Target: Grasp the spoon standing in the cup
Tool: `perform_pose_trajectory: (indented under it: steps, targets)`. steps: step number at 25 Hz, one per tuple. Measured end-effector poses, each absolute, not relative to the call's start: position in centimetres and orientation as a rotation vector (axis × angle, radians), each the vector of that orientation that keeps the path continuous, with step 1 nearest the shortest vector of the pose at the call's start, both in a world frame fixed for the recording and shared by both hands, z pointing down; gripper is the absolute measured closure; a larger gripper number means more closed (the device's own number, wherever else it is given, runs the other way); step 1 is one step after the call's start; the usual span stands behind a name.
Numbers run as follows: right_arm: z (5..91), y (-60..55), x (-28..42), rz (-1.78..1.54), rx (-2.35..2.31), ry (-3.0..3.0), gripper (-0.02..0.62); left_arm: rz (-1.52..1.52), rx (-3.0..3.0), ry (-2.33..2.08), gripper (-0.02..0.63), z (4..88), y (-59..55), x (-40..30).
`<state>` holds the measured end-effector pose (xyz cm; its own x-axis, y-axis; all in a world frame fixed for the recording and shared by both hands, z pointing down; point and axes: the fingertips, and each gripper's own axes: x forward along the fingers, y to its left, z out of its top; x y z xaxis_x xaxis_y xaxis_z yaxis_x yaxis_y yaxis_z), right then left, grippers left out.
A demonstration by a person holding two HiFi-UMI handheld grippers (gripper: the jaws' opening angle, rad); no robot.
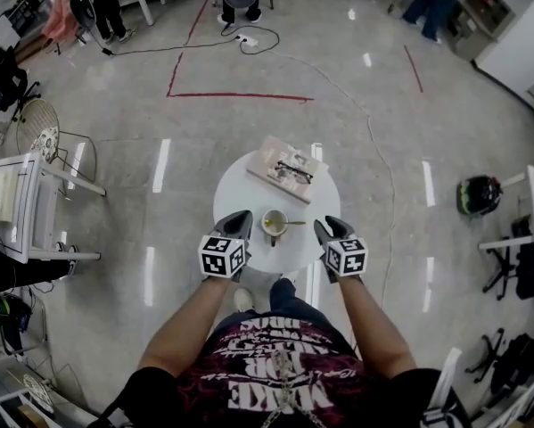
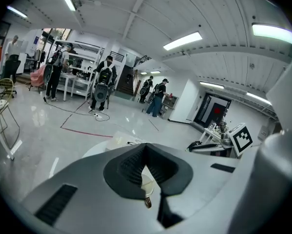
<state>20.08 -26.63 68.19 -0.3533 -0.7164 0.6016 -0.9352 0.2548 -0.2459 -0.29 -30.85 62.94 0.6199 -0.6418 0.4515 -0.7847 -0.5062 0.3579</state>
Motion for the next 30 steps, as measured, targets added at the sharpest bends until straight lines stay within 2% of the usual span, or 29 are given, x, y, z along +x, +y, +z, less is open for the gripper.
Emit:
perform_pose_trajectory:
  steps: [6,13,20,30]
  targets:
    - [60.8,-25.3,19.2,0.617,1.609,-2.290,0.441,0.281,2.401,-1.142,0.581,58.6,-30.2,-0.5]
    - [53.7,-24.0,17.6,0.355,1.684,-2.423,0.501,0.182,2.529,-1.195,0.581,53.4,-29.5,-0.5]
    - [46.8,-22.5,16.8,0.170,1.774,-2.521,0.522,0.037,2.646,-1.251,0.581,47.4,-28.1,-0.6]
    - [44.0,-21.0,16.9,0.084,1.851,-2.479,0.549,-0.044,2.707,-1.318,0.581,44.2,-26.9,-2.0]
